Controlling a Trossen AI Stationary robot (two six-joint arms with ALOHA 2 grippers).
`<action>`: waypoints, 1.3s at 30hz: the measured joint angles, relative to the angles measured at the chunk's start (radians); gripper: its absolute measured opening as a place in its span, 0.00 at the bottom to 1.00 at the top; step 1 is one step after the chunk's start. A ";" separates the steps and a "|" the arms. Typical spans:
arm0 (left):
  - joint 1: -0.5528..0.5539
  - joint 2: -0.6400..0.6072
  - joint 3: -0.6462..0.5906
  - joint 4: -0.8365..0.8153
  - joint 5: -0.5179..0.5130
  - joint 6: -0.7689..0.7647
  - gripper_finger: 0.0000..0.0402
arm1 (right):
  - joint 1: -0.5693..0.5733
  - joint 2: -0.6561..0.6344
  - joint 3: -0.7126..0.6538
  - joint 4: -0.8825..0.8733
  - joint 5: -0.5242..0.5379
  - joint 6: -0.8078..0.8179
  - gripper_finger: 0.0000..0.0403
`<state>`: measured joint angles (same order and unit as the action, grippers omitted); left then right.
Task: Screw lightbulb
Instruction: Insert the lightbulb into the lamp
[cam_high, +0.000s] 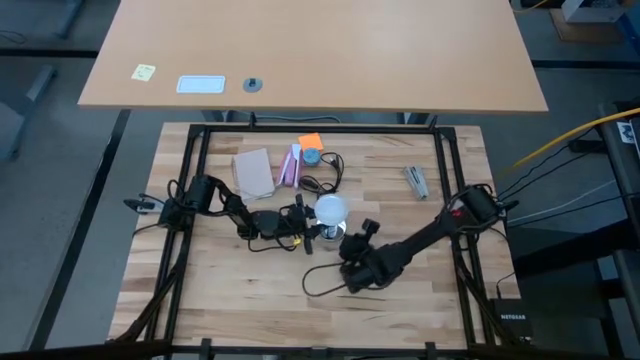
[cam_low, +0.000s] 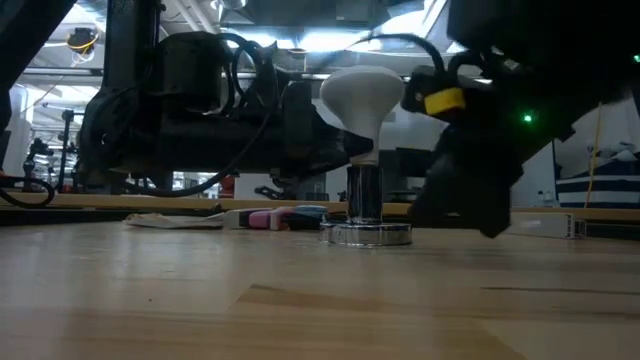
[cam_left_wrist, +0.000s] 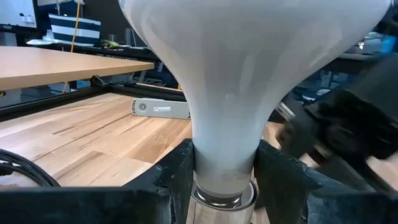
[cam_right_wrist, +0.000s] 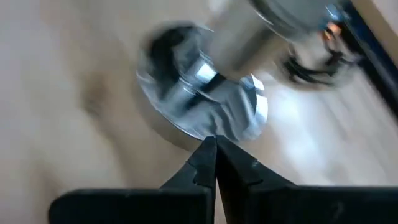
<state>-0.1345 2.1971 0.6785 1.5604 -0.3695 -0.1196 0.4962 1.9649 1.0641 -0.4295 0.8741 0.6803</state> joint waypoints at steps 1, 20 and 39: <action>0.000 0.000 0.000 0.001 0.000 0.000 0.36 | 0.006 0.003 0.000 0.051 -0.005 -0.013 0.03; 0.003 0.000 0.000 0.003 0.009 0.002 0.36 | -0.049 0.103 0.008 0.238 -0.001 -0.156 0.01; 0.004 0.000 0.000 -0.003 0.016 -0.004 0.36 | -0.066 0.102 0.006 -0.032 0.081 0.066 0.01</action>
<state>-0.1303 2.1975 0.6781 1.5570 -0.3535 -0.1237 0.4304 2.0670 1.0702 -0.4611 0.9556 0.7463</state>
